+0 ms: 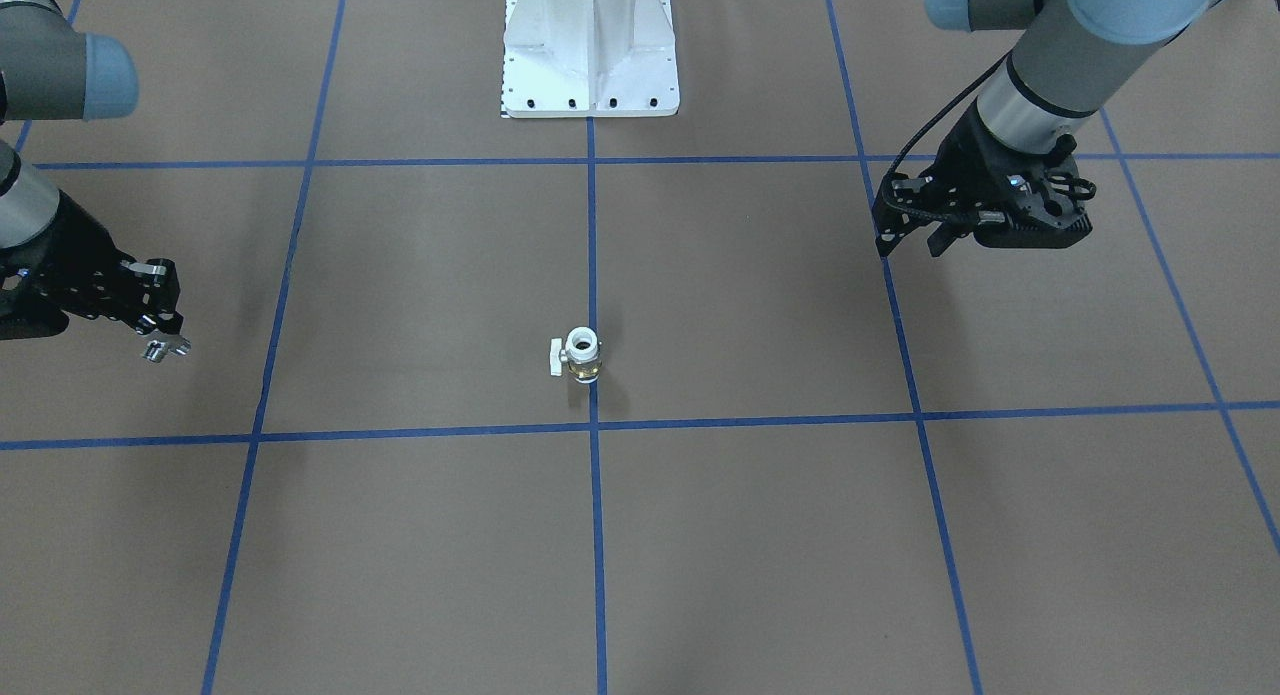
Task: Assemble PPR valve and pipe with both arms
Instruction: 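Carry the chrome fitting with the right gripper above the standing valve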
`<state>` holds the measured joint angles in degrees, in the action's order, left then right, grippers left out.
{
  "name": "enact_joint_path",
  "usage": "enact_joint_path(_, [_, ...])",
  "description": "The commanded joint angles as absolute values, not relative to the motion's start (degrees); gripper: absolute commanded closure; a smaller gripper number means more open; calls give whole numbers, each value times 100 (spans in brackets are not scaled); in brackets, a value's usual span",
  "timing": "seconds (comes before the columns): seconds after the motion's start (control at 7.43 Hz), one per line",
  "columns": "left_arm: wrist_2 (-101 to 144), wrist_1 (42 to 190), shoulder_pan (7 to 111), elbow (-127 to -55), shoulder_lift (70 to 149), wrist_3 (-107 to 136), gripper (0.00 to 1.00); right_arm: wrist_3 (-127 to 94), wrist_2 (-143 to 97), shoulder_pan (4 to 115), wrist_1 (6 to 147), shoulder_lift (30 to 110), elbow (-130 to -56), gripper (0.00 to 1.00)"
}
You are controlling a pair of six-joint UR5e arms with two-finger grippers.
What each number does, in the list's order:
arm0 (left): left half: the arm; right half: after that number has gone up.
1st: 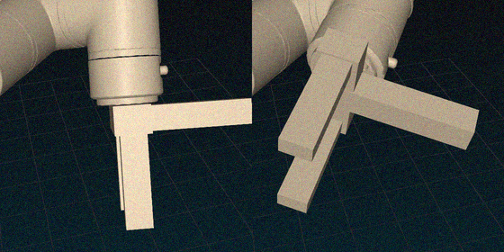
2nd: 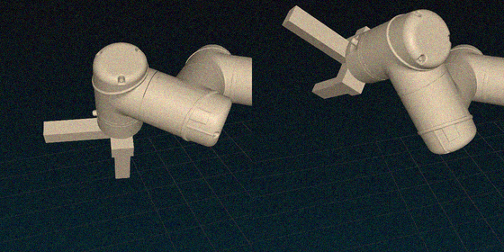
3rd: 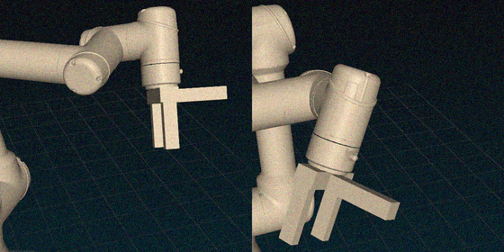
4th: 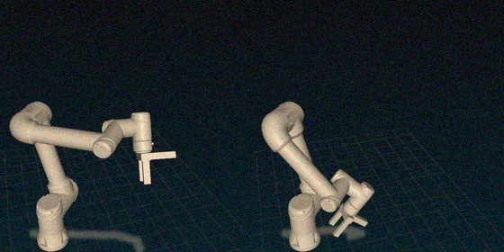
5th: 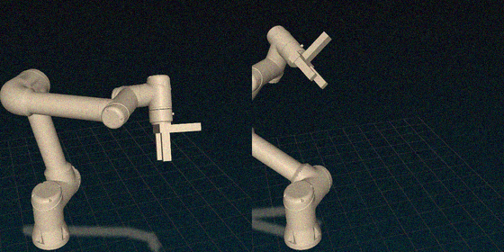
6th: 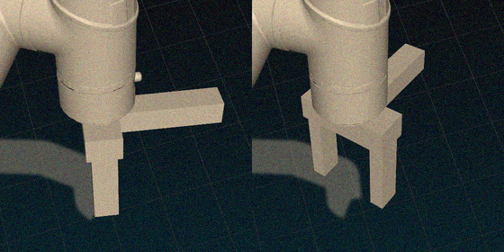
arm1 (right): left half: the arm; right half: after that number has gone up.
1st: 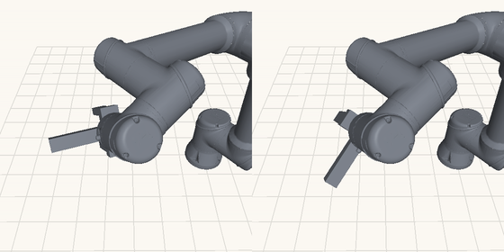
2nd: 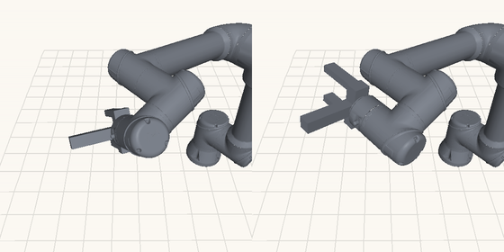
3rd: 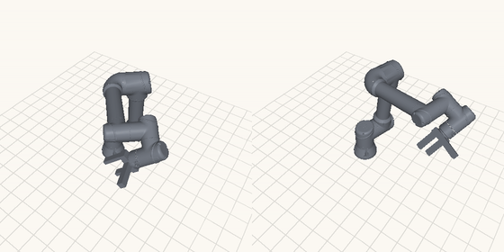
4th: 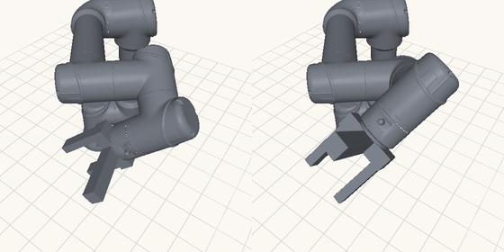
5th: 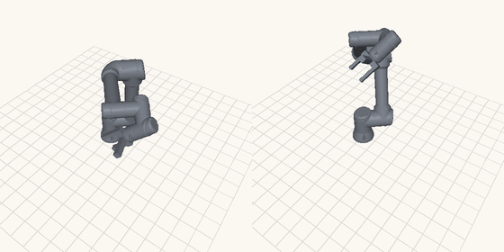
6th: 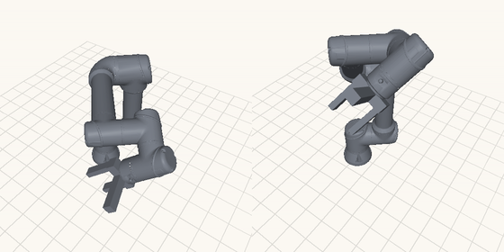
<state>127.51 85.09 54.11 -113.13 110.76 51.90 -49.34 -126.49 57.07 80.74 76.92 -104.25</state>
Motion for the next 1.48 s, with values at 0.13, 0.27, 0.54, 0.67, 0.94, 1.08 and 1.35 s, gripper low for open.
enact_joint_path(0.13, [12718,8525,5581,-11303,10619,4318,38,-6857,-12043,4907,9482,5289,-9944,100])
enact_joint_path(0.27, [12726,8560,5572,-11294,10521,4246,37,-7412,-11998,4695,9492,4421,-9218,100])
enact_joint_path(0.54, [12718,8561,5572,-11241,10503,4219,37,-7891,-11516,4116,9492,3510,-8309,100])
enact_joint_path(0.67, [12718,8569,5564,-11215,10503,4219,37,-7901,-11461,3965,9492,3489,-8210,100])
enact_joint_path(0.94, [12718,8569,5546,-11197,10512,4227,36,-7893,-11382,3763,9483,3507,-8165,100])
enact_joint_path(1.08, [12718,8569,5555,-11197,10512,4219,36,-7901,-11399,3762,9492,3498,-8174,100])
enact_joint_path(1.35, [12718,8569,5546,-11197,10520,4227,36,-7910,-11391,3727,9501,3524,-8191,100])
